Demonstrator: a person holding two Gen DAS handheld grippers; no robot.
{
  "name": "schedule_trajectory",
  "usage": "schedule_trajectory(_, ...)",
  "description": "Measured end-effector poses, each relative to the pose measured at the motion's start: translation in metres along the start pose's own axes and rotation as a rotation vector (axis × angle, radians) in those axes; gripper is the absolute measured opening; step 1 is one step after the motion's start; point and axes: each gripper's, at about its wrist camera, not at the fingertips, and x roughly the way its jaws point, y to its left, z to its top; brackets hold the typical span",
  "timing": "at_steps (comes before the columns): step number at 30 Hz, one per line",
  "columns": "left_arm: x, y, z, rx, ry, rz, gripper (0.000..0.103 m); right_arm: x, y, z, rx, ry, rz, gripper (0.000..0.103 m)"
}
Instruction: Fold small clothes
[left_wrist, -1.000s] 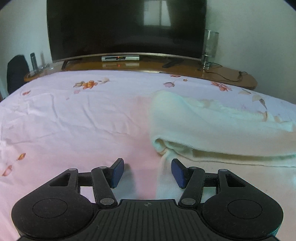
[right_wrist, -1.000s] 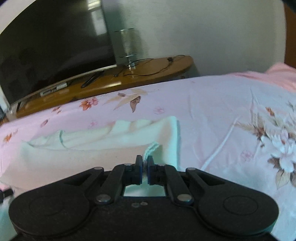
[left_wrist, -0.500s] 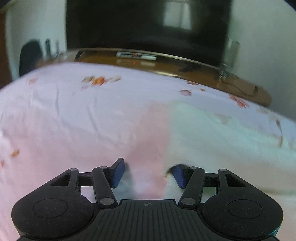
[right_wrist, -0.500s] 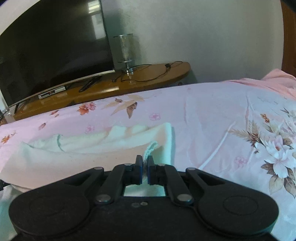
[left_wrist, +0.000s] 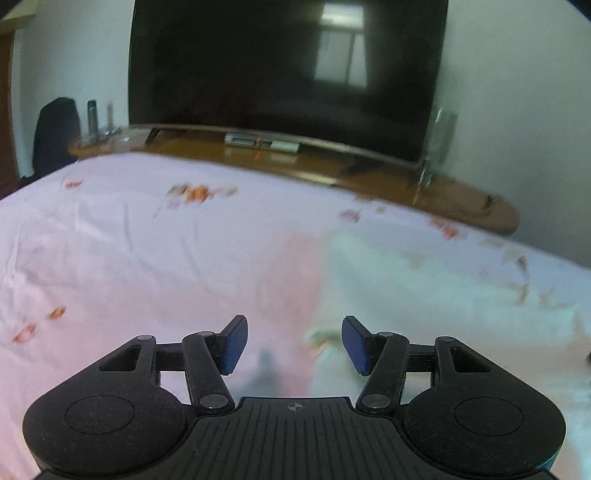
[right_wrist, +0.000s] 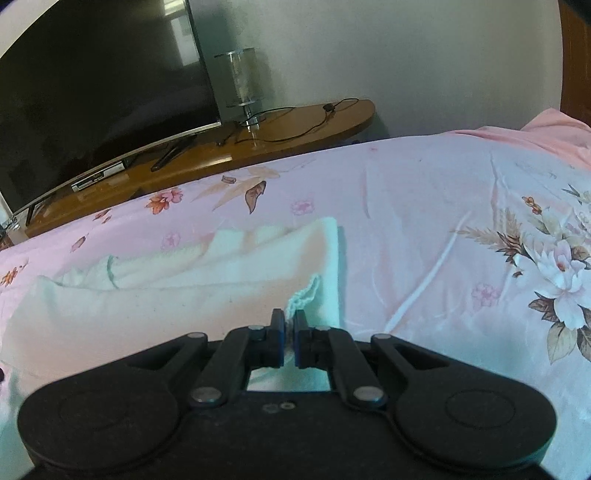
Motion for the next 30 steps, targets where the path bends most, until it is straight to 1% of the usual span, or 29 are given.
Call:
schedule_trajectory(2, 0.007, -0.008, 0.005, 0.023, 0.005, -0.013, 0.057, 0.005, 0.001, -0.004, -0.027, 0.024, -0.013, 0.006)
schedule_trajectory(3, 0.016, -0.014, 0.006, 0.06, 0.019, 0.004, 0.057, 0.006, 0.001, -0.006, -0.033, 0.032, -0.014, 0.006)
schedule_trajectory(4, 0.028, -0.019, 0.006, 0.094, 0.054, 0.034, 0.057, 0.005, 0.0, -0.008, -0.035, 0.03, -0.018, 0.006)
schedule_trajectory(5, 0.039, -0.02, 0.005, 0.099, 0.097, 0.052, 0.057, 0.005, 0.001, -0.009, -0.037, 0.026, -0.031, 0.006)
schedule_trajectory(6, 0.051, -0.017, 0.003, 0.088, 0.16, 0.058, 0.057, 0.006, 0.001, -0.009, -0.038, 0.023, -0.048, 0.006)
schedule_trajectory(7, 0.052, -0.012, 0.003, 0.054, 0.155, 0.044, 0.057, 0.007, 0.001, -0.009, -0.037, 0.028, -0.054, 0.006)
schedule_trajectory(8, 0.052, -0.011, 0.004, 0.051, 0.161, 0.044, 0.057, 0.008, 0.001, -0.01, -0.039, 0.03, -0.057, 0.006)
schedule_trajectory(10, 0.049, -0.013, 0.008, 0.08, 0.167, 0.042, 0.057, 0.009, 0.003, -0.011, -0.058, 0.033, -0.061, 0.006)
schedule_trajectory(11, 0.047, -0.01, 0.011, 0.064, 0.164, 0.028, 0.057, 0.009, 0.003, -0.01, -0.055, 0.035, -0.051, 0.006)
schedule_trajectory(12, 0.043, -0.007, 0.015, 0.038, 0.152, -0.002, 0.057, 0.007, 0.0, -0.008, -0.041, 0.038, -0.023, 0.006)
schedule_trajectory(13, 0.042, -0.008, 0.02, 0.038, 0.141, -0.011, 0.057, 0.006, -0.004, -0.006, -0.017, 0.046, 0.011, 0.013)
schedule_trajectory(14, 0.043, -0.009, 0.024, 0.049, 0.134, -0.01, 0.057, 0.005, -0.007, -0.004, 0.003, 0.045, 0.034, 0.022)
schedule_trajectory(15, 0.046, -0.009, 0.029, 0.051, 0.133, -0.017, 0.057, 0.005, -0.012, -0.001, 0.024, 0.044, 0.06, 0.024)
schedule_trajectory(19, 0.063, -0.017, 0.045, 0.035, 0.143, -0.031, 0.057, 0.013, -0.022, 0.009, 0.071, 0.05, 0.076, 0.024)
schedule_trajectory(22, 0.079, -0.022, 0.052, 0.041, 0.141, -0.022, 0.057, 0.025, -0.022, 0.016, 0.07, 0.044, 0.085, 0.024)
schedule_trajectory(24, 0.093, -0.025, 0.056, 0.037, 0.157, -0.021, 0.057, 0.033, -0.02, 0.02, 0.067, 0.043, 0.09, 0.024)
schedule_trajectory(25, 0.095, -0.027, 0.055, 0.027, 0.164, -0.021, 0.057, 0.037, -0.019, 0.022, 0.065, 0.041, 0.094, 0.022)
schedule_trajectory(26, 0.101, -0.028, 0.056, 0.015, 0.174, -0.02, 0.057, 0.039, -0.017, 0.023, 0.061, 0.037, 0.097, 0.017)
schedule_trajectory(27, 0.107, -0.029, 0.056, 0.004, 0.182, -0.019, 0.057, 0.041, -0.015, 0.023, 0.054, 0.032, 0.097, 0.014)
schedule_trajectory(28, 0.111, -0.029, 0.056, -0.005, 0.185, -0.018, 0.057, 0.041, -0.013, 0.023, 0.044, 0.031, 0.092, 0.007)
schedule_trajectory(30, 0.116, -0.031, 0.056, -0.013, 0.185, -0.026, 0.057, 0.037, -0.011, 0.021, 0.021, 0.013, 0.088, 0.006)
